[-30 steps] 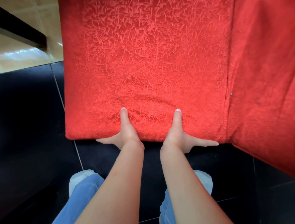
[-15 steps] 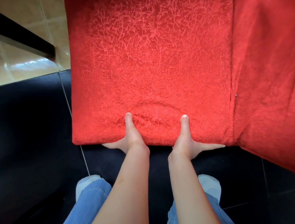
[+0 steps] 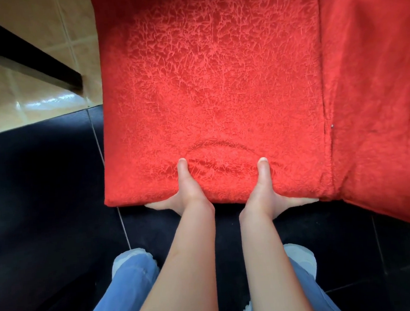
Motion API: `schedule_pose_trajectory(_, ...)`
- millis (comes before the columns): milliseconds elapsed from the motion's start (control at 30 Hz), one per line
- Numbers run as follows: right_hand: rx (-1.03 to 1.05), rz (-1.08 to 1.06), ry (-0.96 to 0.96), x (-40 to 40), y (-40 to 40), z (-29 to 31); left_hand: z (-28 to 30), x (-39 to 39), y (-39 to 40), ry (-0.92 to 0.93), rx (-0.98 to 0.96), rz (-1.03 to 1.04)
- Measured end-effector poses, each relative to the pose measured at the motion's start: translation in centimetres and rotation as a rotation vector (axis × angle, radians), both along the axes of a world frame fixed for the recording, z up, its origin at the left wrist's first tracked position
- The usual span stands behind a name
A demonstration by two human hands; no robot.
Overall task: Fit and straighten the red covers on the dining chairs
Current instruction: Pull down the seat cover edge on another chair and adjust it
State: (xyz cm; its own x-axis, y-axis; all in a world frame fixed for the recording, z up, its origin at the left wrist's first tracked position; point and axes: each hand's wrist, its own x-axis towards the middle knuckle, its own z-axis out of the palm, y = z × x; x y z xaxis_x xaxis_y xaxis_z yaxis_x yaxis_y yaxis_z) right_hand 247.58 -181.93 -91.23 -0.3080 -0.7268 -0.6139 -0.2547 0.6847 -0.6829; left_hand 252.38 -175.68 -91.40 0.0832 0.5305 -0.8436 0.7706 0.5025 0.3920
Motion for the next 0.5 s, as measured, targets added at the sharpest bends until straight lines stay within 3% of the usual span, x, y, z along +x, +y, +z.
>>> schedule_pose_trajectory(500,0.007,0.041,0.141,-0.2,-2.5,9.1,8.9,-1.3,-2.0,0.119,0.125,0.057)
